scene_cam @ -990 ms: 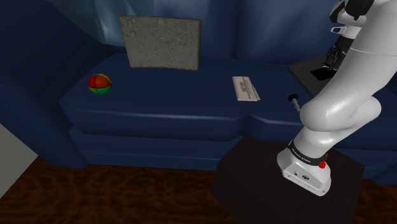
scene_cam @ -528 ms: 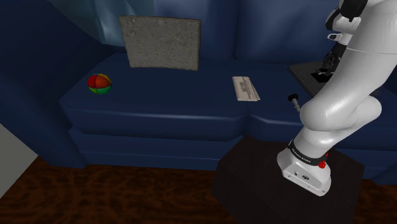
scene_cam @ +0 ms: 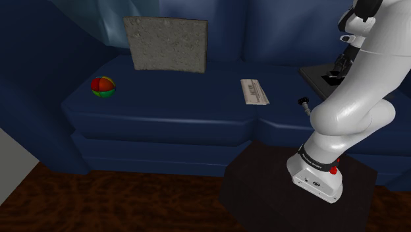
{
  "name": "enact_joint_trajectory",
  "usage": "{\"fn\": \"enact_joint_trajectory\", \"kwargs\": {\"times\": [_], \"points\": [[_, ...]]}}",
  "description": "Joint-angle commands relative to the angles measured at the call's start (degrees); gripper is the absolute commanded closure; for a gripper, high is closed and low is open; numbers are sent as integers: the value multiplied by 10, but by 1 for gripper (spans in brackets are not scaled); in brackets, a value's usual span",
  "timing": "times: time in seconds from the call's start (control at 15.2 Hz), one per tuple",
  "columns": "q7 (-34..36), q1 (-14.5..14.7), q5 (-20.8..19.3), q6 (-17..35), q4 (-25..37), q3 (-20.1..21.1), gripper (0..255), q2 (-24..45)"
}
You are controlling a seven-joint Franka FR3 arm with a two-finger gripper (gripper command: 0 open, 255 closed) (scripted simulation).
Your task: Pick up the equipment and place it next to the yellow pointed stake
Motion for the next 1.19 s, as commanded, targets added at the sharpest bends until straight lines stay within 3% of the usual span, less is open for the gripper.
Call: {"fn": "enact_joint_trajectory", "kwargs": {"times": [0.0,0.13,0.2,0.46,0.53,0.79,1.12], "points": [[-1,0,2,12,-9,6,255,27],[-1,0,2,12,-9,6,255,27],[-2,-1,1,10,-7,5,0,26],[-13,-10,10,6,3,6,0,38],[-2,0,3,12,-9,5,0,27],[20,8,-30,-52,36,-7,0,-4],[20,8,-30,-52,36,-7,0,-4]]}}
